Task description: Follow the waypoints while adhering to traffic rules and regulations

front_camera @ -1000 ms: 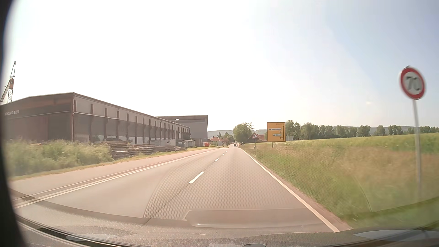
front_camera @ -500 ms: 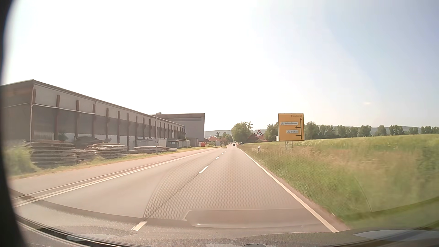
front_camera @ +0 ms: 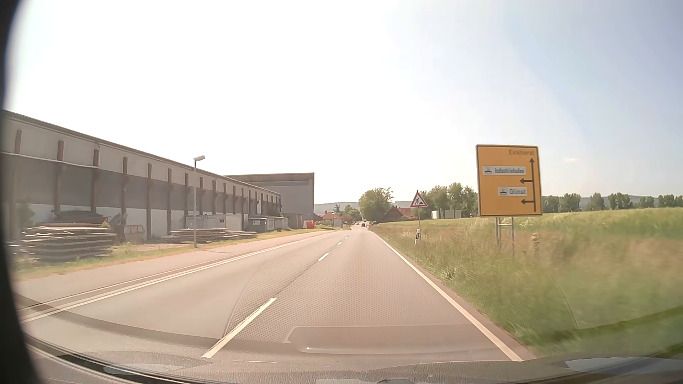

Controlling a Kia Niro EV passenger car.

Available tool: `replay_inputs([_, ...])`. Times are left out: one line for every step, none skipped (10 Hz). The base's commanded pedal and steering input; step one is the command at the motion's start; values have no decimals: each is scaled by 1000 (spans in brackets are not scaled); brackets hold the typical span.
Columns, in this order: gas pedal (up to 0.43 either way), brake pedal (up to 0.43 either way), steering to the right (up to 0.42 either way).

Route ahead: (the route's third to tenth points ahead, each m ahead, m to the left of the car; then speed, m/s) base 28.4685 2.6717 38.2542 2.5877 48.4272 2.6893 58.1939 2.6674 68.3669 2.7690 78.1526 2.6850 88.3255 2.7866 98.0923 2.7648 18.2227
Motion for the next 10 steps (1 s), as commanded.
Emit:
replay_inputs([197,0,-4])
replay_inputs([197,0,-4])
replay_inputs([197,0,-4])
replay_inputs([197,0,-4])
replay_inputs([197,0,-3])
replay_inputs([197,0,-3])
replay_inputs([197,0,-3])
replay_inputs([197,0,-2])
replay_inputs([197,0,-2])
replay_inputs([197,0,-2])
